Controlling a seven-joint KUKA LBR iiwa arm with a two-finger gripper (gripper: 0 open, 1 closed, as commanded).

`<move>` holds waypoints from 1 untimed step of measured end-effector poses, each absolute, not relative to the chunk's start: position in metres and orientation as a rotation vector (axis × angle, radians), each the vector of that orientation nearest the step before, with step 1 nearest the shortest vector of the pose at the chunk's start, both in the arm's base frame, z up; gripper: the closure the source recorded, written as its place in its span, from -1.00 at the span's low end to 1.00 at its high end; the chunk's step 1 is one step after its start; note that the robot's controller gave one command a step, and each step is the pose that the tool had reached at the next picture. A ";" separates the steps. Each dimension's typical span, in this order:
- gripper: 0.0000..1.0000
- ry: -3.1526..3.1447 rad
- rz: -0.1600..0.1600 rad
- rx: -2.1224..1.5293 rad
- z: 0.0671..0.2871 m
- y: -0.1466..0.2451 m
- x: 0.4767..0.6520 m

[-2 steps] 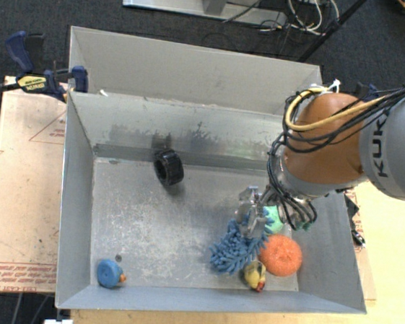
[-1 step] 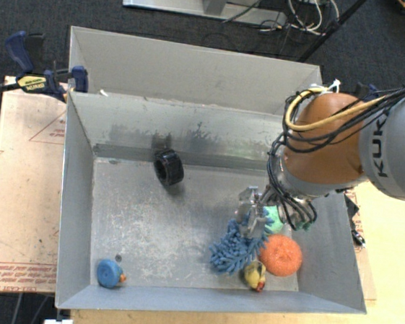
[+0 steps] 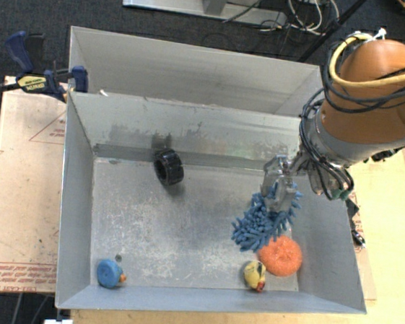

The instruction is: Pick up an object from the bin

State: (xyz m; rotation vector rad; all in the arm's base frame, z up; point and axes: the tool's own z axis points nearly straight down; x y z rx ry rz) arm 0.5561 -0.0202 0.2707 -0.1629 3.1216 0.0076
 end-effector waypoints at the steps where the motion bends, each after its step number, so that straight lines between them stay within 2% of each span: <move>1: 1.00 3.122 0.008 -0.163 0.271 -0.020 0.556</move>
Offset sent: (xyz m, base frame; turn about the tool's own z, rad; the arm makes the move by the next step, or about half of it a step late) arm 0.0330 0.0213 0.0333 -0.1812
